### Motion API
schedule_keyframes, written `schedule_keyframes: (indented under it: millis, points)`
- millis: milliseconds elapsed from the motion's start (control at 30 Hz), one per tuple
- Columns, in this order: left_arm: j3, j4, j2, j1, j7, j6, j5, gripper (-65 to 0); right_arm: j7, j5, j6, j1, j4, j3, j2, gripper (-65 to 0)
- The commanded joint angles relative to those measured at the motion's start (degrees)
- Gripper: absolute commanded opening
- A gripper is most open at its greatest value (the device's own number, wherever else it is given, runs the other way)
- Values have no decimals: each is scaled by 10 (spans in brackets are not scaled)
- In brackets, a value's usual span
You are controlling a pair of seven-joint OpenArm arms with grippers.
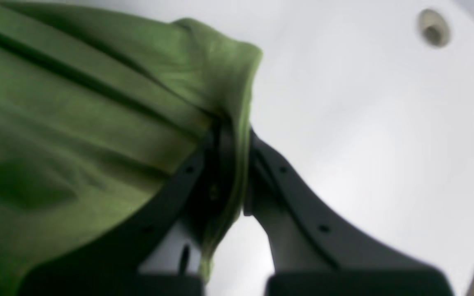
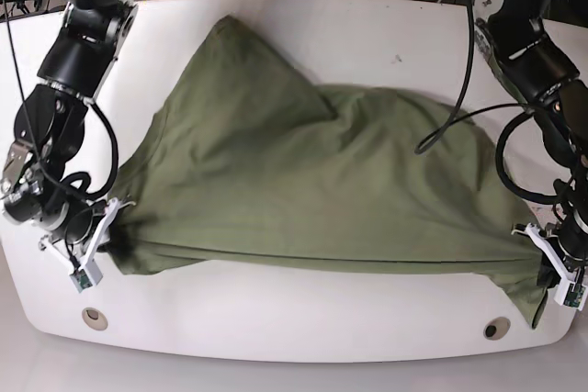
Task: Fold the T-shirt properly
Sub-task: 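Lift the shirt with both grippers and swing it up and back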
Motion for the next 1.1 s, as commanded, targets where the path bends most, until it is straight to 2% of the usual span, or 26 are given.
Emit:
schedule_keyframes:
  millis: [0,133,267,333,467,667,833,1000,1067]
  points:
    - [-4,11,-15,-41,7,6,16,-650,2,-18,-2,71,-18,-34,36,-650]
    - [-5,11,-18,-90,29,6,16,-650,2,-19,-2,142,-32,-86,65,-650]
    - [-5,12,-20,-137,29,6,16,-650,0,-19,-2,214,-45,-118,75,-650]
    - [-5,12,-32,-166,29,6,16,-650,-8,-21,-2,255,-54,-141,85,-650]
    - [-3,10,-39,-225,29,6,16,-650,-9,-19,-2,335,-85,-188,92,-650]
    - [-2,10,-40,-284,37,12,16,-650,-28,-18,-2,427,-110,-217,100,-650]
    - [-2,10,-40,-288,60,12,15,-650,-29,-18,-2,442,-108,-242,102,-650]
    - [0,21,-37,-229,61,11,13,-650,-29,21,-2,395,-101,-239,105,-650]
    - [0,30,-36,-206,61,11,12,-650,-29,35,-2,364,-93,-224,116,-650]
